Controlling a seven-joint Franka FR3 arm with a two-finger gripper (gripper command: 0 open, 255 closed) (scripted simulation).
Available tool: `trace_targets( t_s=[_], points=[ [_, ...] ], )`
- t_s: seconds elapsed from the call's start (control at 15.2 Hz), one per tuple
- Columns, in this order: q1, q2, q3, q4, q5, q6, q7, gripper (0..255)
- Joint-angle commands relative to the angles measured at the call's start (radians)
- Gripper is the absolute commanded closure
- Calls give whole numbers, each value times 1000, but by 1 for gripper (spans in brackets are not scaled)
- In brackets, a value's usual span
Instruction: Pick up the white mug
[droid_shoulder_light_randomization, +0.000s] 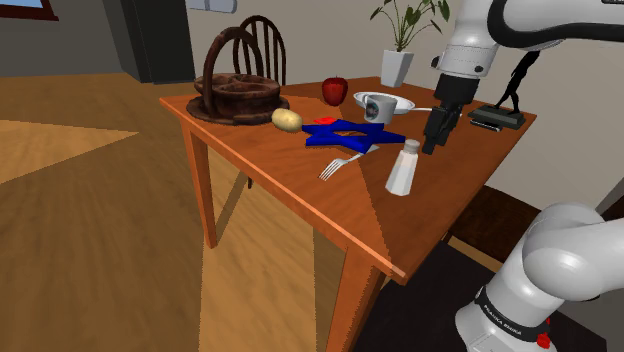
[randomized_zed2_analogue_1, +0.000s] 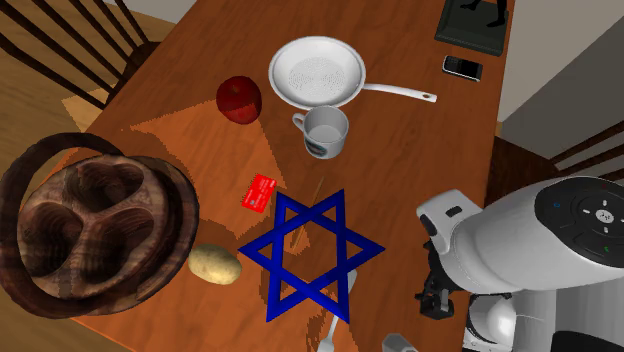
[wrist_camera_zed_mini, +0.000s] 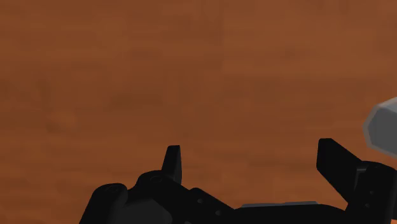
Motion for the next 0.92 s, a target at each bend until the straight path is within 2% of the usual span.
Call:
trace_targets(
  t_s=[0.0,0.4,0.86],
  points=[
    [0,0,0,0,0,0,0,0],
    [-20,210,-59,144,-61,73,-89,0],
    [-33,458,-116,363,-100,116,-185,0]
  ],
)
